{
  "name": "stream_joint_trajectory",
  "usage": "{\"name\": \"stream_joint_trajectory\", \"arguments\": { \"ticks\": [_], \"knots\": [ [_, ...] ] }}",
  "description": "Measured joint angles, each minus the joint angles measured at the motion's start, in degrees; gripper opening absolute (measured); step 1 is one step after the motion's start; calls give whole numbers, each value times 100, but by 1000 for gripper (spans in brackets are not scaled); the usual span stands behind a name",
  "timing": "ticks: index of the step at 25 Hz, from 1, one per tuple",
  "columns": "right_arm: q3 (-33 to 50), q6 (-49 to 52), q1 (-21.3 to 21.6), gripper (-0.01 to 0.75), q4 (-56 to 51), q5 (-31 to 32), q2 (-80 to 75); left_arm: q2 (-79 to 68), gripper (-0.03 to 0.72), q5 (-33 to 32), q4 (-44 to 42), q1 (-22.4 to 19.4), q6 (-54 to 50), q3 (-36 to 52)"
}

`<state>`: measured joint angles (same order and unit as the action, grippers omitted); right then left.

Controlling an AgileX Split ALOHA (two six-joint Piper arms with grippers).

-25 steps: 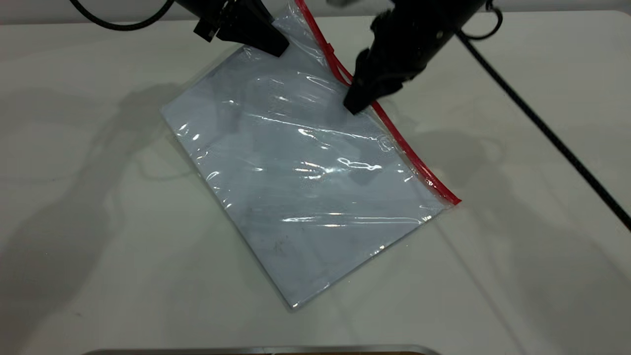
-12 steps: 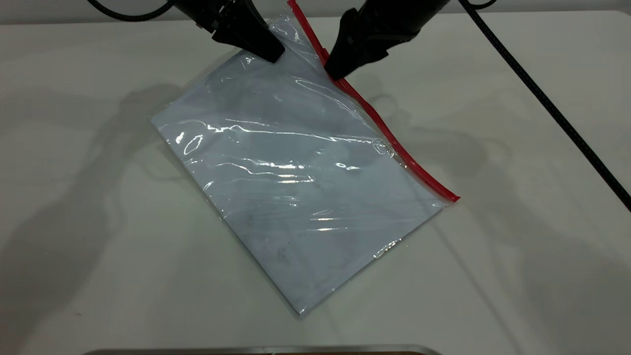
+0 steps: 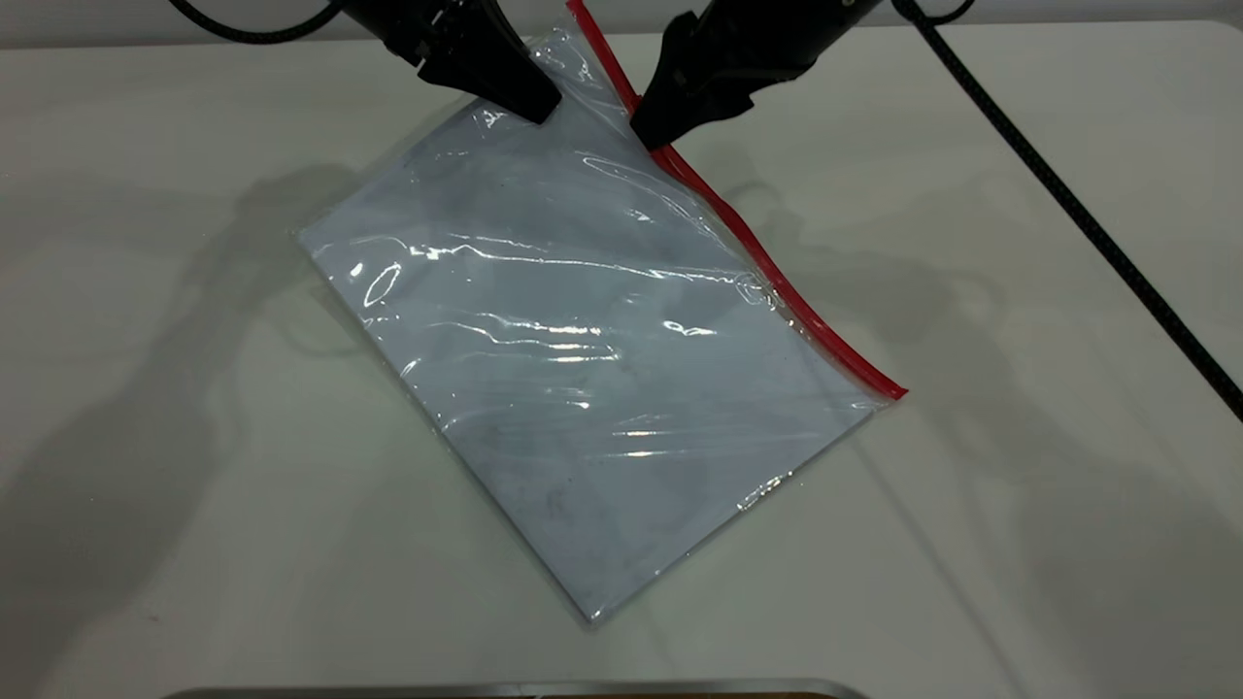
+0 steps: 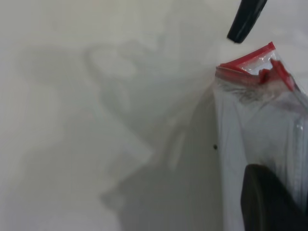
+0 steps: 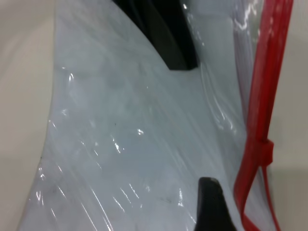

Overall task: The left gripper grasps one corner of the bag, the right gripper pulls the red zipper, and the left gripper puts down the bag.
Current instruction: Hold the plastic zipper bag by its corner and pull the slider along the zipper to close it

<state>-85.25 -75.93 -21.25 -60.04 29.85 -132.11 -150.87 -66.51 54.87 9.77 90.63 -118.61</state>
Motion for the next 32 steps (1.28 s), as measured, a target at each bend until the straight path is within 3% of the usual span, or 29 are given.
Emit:
{"name": "stream_joint_trajectory", "arguments": {
  "ticks": [16,26,32],
  "knots": [
    [0,-766,0,364,-876,-6,-20,0,51,-27,383,0,678,0],
    [0,-794,11,57,-867,-5,-20,0,51,-35,425,0,701,0],
    [-6,-775,16,32,-659,164,-20,0,51,-40,420,0,708,0]
  ]
}}
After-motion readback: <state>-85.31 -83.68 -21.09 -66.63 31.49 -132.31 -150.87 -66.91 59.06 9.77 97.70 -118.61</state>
